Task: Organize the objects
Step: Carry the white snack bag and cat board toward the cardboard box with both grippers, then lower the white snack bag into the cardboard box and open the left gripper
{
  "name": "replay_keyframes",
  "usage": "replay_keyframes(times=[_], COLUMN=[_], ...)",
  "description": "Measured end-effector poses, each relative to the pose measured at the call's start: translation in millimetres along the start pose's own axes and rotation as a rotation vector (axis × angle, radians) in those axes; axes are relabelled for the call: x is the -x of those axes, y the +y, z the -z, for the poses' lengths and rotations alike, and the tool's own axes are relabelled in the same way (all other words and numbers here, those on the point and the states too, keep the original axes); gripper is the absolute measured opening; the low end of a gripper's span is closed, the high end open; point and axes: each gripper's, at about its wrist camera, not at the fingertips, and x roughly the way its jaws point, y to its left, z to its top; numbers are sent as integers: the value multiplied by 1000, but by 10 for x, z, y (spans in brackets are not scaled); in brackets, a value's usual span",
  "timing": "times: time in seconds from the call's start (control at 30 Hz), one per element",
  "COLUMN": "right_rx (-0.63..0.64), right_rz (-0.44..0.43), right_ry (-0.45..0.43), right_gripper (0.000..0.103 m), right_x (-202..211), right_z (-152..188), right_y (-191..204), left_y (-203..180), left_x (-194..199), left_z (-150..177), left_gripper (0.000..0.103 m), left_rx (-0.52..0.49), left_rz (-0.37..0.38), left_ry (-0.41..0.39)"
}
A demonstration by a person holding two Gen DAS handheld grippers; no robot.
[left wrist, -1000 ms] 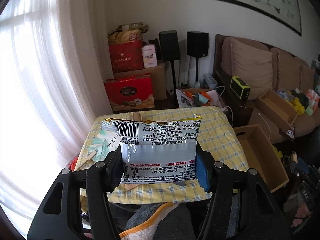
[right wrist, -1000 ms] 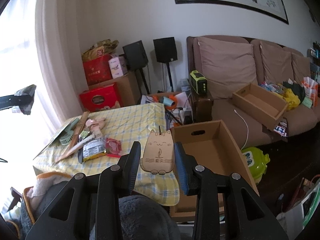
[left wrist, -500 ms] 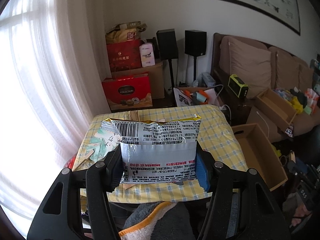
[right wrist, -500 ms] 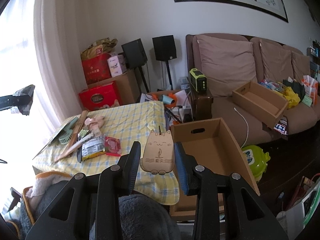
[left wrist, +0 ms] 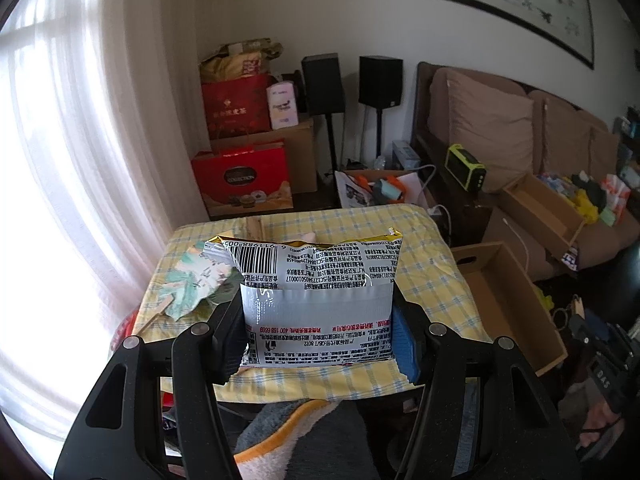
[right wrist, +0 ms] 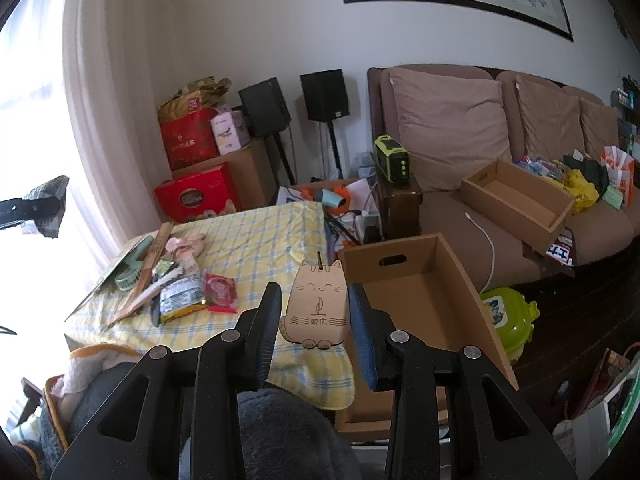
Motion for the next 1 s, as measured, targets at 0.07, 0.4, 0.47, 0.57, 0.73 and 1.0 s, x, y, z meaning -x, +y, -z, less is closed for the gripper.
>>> replay_keyframes(times=[0.07,0.4,0.47,0.57,0.73,1.0], right_rx=[-14,-89,-100,-111,-120,-178], right_rz=[15,107,126,144,168,215], right_ry=[6,24,29,31,33,96], right_gripper=[34,34,34,34,34,34], right_x=[-15,-76,-105,-131,-183,-333], right_z=[3,75,103,154,222,375], right_y=[-85,-610,-716,-859,-1066,-1425], left_y=[-83,-652,-804,-1035,-1408,-2034], left_x=[-26,-182,-228,-311,-447,-513], left_z=[11,-20,-23,-6,35,103], left_gripper=[57,57,57,57,57,57], left_rx=[-12,-64,-71,-89,-109,-102], left_rz=[17,133,165,208,277,443], left_ry=[6,21,28,39,65,97])
